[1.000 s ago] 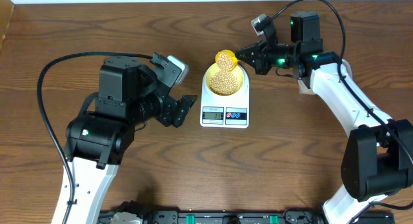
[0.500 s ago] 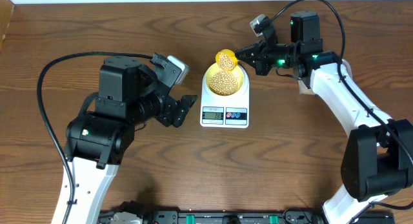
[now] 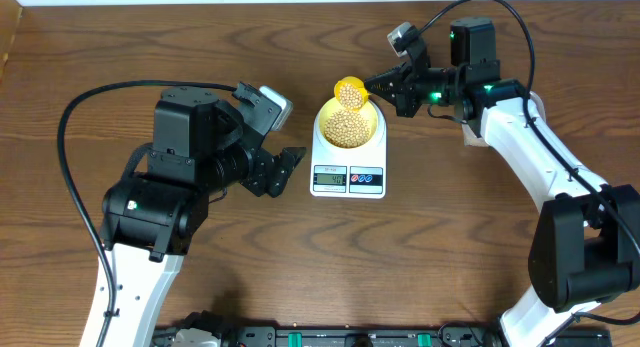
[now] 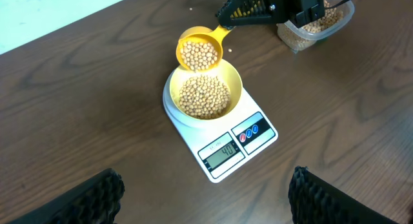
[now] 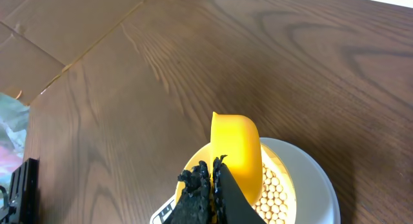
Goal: Scoop item into bowl and weigh 50g on scale
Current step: 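Tip the scoop with the right gripper to pour soybeans into bowl, then move the empty scoop back right to the soybean tub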
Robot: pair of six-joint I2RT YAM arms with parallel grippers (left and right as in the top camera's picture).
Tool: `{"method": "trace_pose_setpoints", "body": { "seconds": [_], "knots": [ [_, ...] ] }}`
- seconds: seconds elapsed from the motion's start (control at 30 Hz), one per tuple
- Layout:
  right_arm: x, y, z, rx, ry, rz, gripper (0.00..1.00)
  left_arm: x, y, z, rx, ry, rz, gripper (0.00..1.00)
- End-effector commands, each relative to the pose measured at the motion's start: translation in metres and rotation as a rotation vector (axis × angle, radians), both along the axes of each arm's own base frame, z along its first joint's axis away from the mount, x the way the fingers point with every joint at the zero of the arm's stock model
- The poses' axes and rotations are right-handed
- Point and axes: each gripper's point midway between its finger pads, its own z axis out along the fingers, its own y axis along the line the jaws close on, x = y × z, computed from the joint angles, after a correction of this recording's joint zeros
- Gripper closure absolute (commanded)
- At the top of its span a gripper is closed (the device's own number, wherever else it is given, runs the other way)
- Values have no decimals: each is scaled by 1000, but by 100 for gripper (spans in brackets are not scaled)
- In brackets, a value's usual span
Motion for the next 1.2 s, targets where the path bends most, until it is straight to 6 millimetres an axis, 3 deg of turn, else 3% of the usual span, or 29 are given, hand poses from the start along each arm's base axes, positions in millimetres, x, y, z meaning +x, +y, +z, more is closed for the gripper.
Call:
{"method": "trace_pose_setpoints", "body": {
  "seconds": [0.0, 0.77, 0.97, 1.17],
  "knots": [
    [-2, 4, 2, 0, -14, 18, 99, 0, 1, -1, 3, 1, -3, 16],
    [-3, 4, 2, 29, 58, -8, 99, 0, 1, -1, 3, 1, -3, 16],
    [-13, 8, 12, 97, 89, 54, 99, 0, 1, -1, 3, 1, -3, 16],
    [-4, -12, 13, 132, 172, -21, 99, 0, 1, -1, 3, 1, -3, 16]
  ]
}}
